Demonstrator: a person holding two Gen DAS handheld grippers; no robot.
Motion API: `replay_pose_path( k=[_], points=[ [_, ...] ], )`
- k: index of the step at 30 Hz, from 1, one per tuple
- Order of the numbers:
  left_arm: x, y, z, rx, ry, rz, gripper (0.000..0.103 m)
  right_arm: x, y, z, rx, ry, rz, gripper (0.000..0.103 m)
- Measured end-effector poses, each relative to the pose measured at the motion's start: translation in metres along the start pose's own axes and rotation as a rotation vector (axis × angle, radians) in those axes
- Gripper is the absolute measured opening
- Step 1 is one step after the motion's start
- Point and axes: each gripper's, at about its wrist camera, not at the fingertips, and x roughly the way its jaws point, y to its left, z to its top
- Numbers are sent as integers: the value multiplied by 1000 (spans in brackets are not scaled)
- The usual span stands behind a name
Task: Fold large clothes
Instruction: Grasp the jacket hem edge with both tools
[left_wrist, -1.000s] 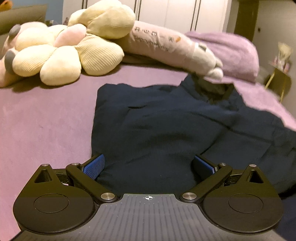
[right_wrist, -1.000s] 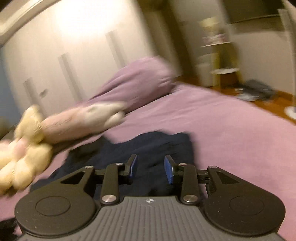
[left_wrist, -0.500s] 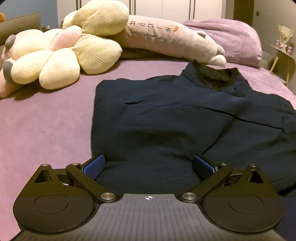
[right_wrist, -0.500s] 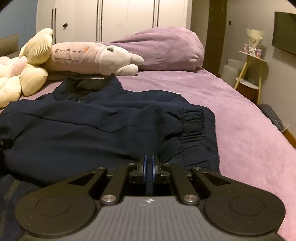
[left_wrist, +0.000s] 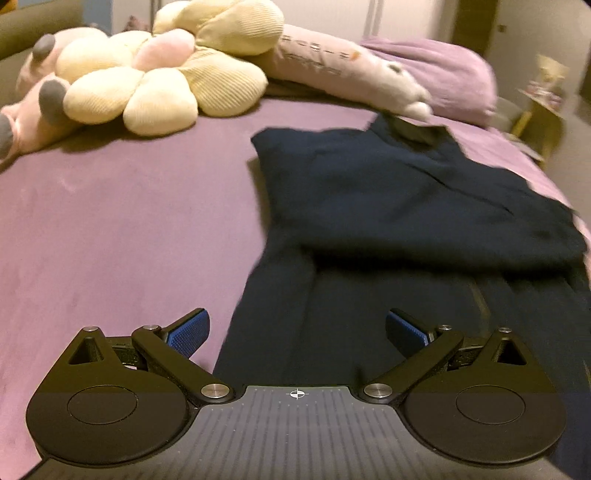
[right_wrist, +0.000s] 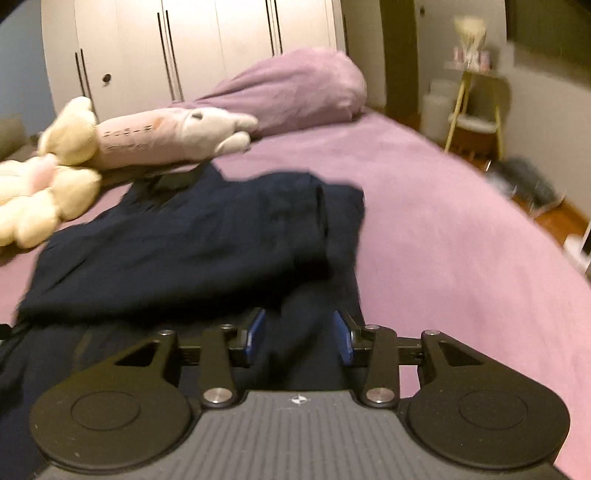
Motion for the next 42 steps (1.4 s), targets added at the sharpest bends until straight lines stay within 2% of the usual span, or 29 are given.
replay_pose_path(
  k=[4, 7, 10, 12, 16, 18, 20, 22, 23, 25, 27, 30, 32, 37, 42],
  points=[
    [-50, 29, -50, -46, 64, -61, 103, -52, -39, -46, 73, 124, 74, 61],
    [-74, 46, -88, -112, 131, -77, 103, -90, -68, -87, 167, 196, 112, 63],
    [-86, 56, -114, -149, 169, -87, 103, -112, -91, -121, 258, 253, 83, 63],
    [-94, 61, -124, -170, 164, -97, 103, -121, -103, -135, 297, 276, 68, 62],
    [-97, 70, -133, -217, 182, -121, 103, -125, -110, -144, 321, 283, 121, 60],
    [-93, 76, -134, -242, 195, -117, 103, -120, -108, -143, 322, 303, 167, 55],
    [-92, 82, -135, -278, 210, -133, 95, -115, -108, -145, 329, 332, 212, 45],
    [-91, 87, -140, -301, 234, -141, 83, -112, -108, -147, 339, 354, 228, 39],
    [-91, 89, -142, -309, 246, -148, 82, -112, -109, -147, 340, 357, 238, 36],
    [-91, 90, -144, -308, 262, -164, 69, -114, -110, -148, 336, 366, 258, 33],
    [-91, 90, -145, -307, 280, -195, 63, -114, -112, -148, 346, 381, 288, 33],
    [-89, 85, -146, -260, 298, -205, 63, -113, -113, -145, 347, 409, 329, 34],
    [-86, 82, -145, -232, 315, -205, 64, -111, -110, -143, 317, 424, 327, 35],
    [-85, 83, -141, -237, 341, -208, 64, -111, -101, -138, 212, 470, 310, 35],
    [-84, 80, -140, -215, 349, -214, 62, -112, -105, -138, 179, 502, 299, 38]
  ],
)
